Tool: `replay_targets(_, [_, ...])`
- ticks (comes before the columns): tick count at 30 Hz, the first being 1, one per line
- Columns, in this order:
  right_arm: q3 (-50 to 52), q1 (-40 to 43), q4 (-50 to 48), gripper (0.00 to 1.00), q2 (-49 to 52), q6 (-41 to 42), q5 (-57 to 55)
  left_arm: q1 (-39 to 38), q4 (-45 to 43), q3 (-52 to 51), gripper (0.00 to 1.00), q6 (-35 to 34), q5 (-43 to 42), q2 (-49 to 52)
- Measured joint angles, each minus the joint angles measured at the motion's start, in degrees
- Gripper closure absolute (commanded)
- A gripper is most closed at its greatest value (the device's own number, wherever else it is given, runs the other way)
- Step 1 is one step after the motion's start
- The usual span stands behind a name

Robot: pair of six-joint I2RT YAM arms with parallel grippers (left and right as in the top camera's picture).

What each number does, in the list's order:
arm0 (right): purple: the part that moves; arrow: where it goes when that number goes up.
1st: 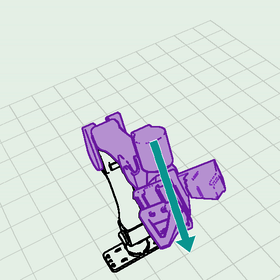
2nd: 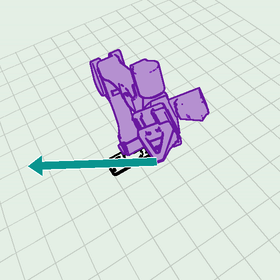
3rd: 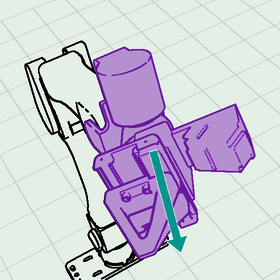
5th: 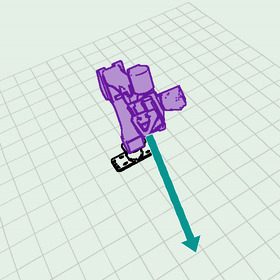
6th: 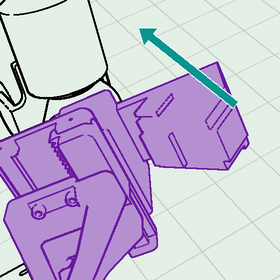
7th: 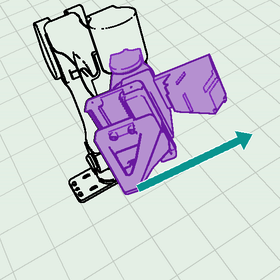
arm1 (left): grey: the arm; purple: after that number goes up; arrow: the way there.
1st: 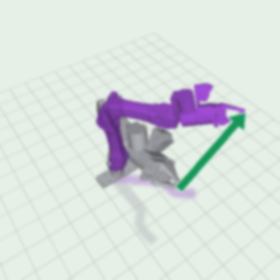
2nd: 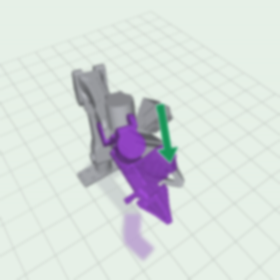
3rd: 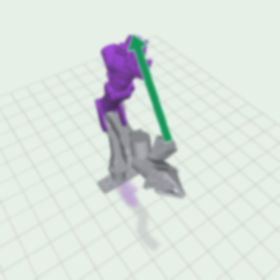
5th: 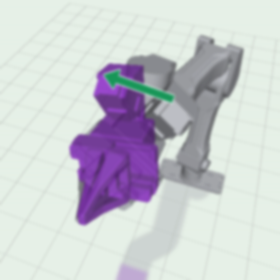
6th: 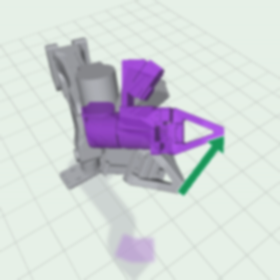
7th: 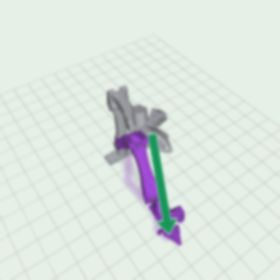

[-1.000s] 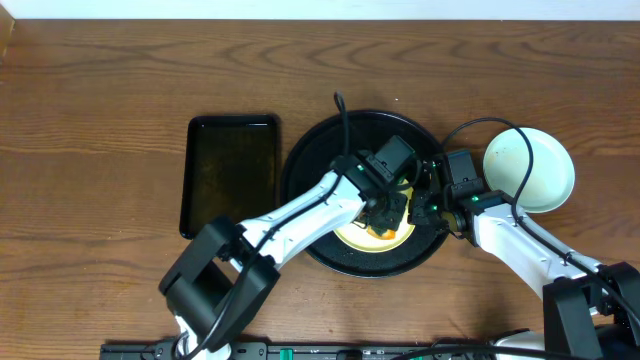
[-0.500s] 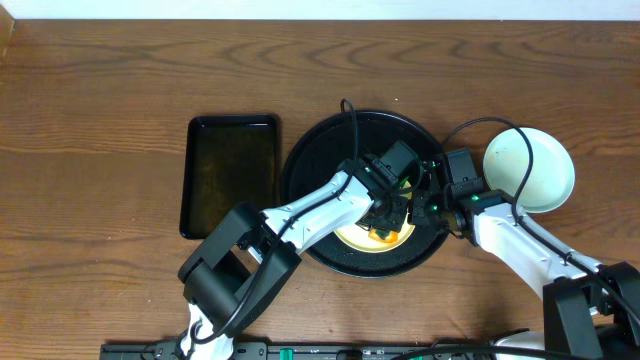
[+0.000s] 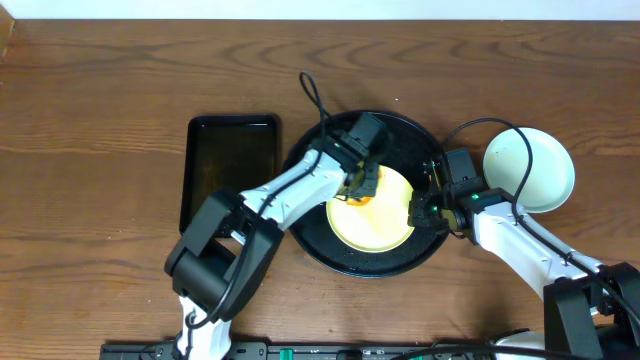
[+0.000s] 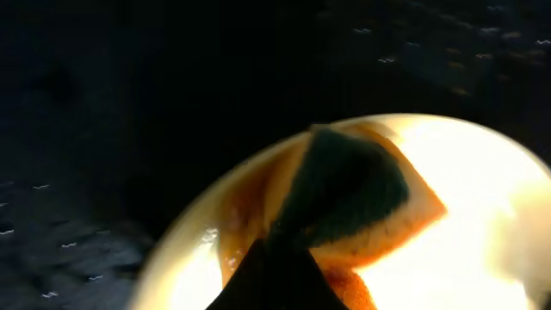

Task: Clean dirty plates on tray and stack at the side
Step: 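Scrub the yellow plate with the sponge in the left gripper, then carry the sponge left and release it onto the black rectangular tray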

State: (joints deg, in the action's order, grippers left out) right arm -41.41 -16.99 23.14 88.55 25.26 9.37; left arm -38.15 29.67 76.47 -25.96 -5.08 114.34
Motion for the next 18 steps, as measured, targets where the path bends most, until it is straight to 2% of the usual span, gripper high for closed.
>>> replay_targets(7, [0.00,-0.02,0.13,0.98,0.00,0.00,-0.07,1.64,9.99,0.31,0.93,0.11,-0.46,-2.47])
replay_targets(14, [0.00,0.00,0.85,0.96,0.00,0.00,-0.61,2.40,11.45,-0.50,0.92,1.66,0.44,-14.12])
replay_targets(18, [0.00,0.00,1.09,0.84,0.00,0.07,-1.25,5.18,12.48,-0.48,0.92,2.03,1.42,-20.39])
